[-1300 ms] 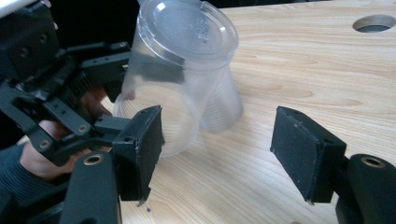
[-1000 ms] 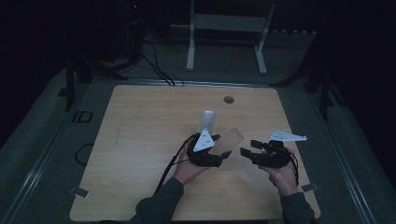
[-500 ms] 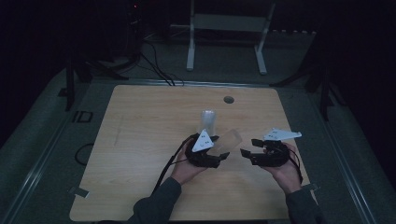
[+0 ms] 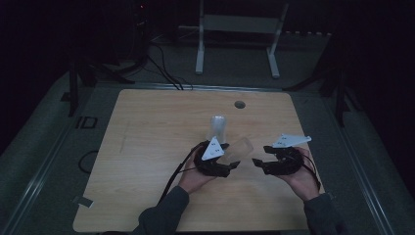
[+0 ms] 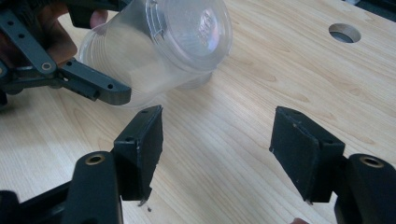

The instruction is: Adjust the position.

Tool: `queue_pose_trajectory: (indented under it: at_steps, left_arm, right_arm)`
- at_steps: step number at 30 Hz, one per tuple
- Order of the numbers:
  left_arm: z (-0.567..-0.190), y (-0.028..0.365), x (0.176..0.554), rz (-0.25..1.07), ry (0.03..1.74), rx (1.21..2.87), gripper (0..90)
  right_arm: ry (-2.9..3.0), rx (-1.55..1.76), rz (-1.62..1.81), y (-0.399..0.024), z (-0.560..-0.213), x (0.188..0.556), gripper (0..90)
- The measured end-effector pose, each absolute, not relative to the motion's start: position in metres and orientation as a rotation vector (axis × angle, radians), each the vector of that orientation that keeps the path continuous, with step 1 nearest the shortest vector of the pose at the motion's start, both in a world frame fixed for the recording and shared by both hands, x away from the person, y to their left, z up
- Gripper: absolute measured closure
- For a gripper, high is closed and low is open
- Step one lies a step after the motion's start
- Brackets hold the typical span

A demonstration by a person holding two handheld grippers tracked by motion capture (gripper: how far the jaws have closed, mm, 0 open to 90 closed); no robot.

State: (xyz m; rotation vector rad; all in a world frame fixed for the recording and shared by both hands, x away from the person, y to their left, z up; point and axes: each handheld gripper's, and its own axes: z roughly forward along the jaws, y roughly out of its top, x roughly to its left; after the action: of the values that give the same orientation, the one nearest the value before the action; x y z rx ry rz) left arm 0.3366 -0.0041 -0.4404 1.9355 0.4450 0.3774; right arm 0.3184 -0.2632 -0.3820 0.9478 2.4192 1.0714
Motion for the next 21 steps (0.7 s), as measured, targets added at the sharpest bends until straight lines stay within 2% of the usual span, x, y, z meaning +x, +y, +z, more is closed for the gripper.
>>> queue_pose_trajectory:
  at_steps: [21]
  left_arm:
    - [-0.4393, -0.0057, 0.3382, 0.359, 0.402, 1.986, 29.1]
  right_arm:
    - [2.504, 0.839, 0.942, -0.2581, -0.3732, 0.3183, 34.7]
